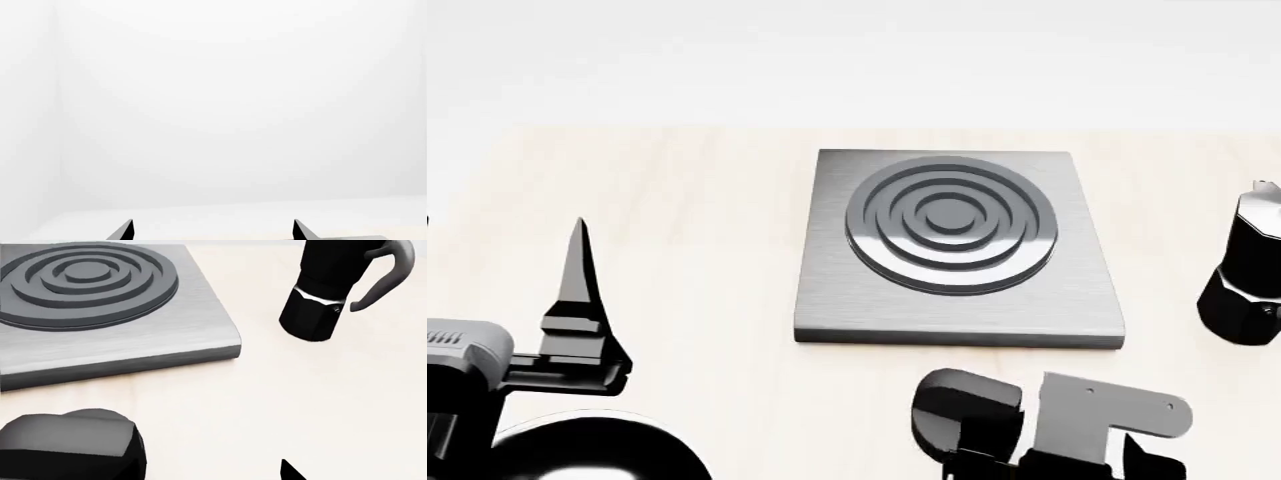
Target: Turn on the stove.
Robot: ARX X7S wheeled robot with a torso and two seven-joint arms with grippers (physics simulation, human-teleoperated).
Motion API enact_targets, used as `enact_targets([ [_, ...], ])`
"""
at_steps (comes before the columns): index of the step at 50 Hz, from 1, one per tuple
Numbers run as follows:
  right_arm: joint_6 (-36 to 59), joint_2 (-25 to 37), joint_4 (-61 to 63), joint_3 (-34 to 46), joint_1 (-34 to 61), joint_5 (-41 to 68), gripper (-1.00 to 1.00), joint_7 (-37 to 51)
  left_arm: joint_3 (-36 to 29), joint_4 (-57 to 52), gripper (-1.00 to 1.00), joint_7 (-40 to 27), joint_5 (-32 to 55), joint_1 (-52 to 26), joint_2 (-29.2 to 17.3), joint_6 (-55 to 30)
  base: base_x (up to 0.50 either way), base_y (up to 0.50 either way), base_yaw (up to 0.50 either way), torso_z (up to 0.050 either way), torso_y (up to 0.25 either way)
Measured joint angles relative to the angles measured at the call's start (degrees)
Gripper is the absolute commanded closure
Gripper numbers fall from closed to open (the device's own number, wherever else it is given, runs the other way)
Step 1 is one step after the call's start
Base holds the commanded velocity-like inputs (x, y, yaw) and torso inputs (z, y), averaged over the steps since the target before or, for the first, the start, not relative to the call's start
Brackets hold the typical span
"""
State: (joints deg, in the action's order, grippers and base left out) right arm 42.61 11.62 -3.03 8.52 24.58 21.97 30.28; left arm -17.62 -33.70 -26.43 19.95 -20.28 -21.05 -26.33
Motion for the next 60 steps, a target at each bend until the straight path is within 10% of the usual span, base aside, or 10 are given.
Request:
enact_targets([
  [60, 2.6, 4.7, 18.0, 0.7, -2.4, -2.8, -1.00, 8.1, -0.6, 0.3, -1.00, -0.7, 0.5, -0.3, -0.5, 0.4, 0.00, 0.00, 0.00, 0.000, 0.000],
])
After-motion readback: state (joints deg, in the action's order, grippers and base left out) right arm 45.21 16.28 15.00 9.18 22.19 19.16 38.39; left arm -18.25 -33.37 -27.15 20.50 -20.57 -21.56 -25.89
